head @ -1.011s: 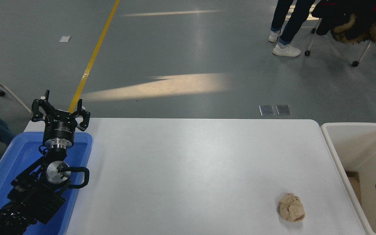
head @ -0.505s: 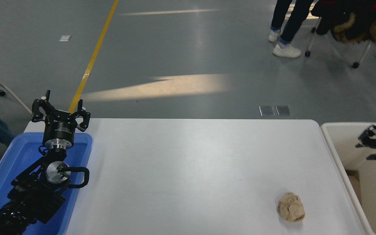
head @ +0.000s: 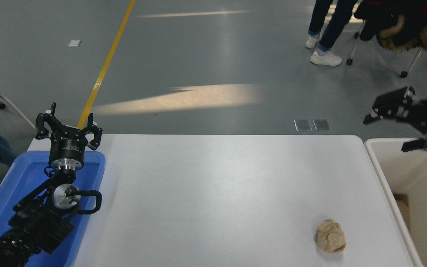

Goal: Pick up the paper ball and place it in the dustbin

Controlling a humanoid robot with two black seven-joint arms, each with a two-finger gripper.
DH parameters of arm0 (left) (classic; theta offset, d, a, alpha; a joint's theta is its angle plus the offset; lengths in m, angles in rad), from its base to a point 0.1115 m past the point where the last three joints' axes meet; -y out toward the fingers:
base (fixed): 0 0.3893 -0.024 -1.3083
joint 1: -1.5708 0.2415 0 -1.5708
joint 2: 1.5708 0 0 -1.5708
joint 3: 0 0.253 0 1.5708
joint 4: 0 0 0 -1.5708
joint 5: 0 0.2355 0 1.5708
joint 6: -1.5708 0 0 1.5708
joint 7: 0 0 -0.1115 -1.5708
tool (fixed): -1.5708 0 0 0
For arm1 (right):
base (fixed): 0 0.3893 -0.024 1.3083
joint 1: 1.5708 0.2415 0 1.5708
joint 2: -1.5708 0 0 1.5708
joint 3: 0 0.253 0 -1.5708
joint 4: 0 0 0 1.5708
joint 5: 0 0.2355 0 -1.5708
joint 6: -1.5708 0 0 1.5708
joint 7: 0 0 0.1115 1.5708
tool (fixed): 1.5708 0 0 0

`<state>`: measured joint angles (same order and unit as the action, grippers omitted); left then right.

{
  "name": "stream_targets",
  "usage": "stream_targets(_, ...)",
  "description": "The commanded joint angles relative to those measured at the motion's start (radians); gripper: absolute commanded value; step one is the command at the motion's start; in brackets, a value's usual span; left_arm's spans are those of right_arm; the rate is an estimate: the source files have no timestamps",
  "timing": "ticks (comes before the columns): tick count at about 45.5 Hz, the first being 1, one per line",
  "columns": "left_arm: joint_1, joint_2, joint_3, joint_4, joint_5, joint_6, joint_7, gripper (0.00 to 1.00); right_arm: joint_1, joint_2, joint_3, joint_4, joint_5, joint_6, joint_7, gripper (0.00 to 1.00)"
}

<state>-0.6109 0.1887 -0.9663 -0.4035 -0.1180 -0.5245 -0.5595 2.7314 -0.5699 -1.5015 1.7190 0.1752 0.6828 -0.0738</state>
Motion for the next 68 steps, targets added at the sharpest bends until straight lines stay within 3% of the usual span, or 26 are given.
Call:
stream_targets(1,0.0,-0.002,0.0,0.0,0.0,0.001,0.0,0.99,0.169,0.13,-0.022,0.026,0.041,0.103,0.002,0.99)
stream_targets(7,0.0,-0.002,0.0,0.0,-0.002,0.001,0.0,0.99,0.113,0.127,-0.029,0.026,0.041,0.103,0.0,0.96)
stream_targets(15,0.0,-0.002,0.0,0.0,-0.002,0.001,0.0,0.99,-0.051,0.076,-0.074,0.026,0.035,-0.068,-0.009,0.95)
stream_targets(31,0.0,-0.002,0.0,0.0,-0.002,0.001,0.0,0.99,-0.43,-0.016,-0.037,0.026,0.038,-0.255,-0.011,0.95)
stream_targets(48,0.0,-0.002,-0.002,0.0,0.0,0.001,0.0,0.99,-0.87,0.004,0.204,0.026,0.035,-0.543,-0.012,0.95)
stream_targets(68,0.0,-0.002,0.0,0.0,0.0,0.0,-0.002,0.99,-1.199,0.053,0.428,-0.061,0.046,-0.729,-0.012,0.95)
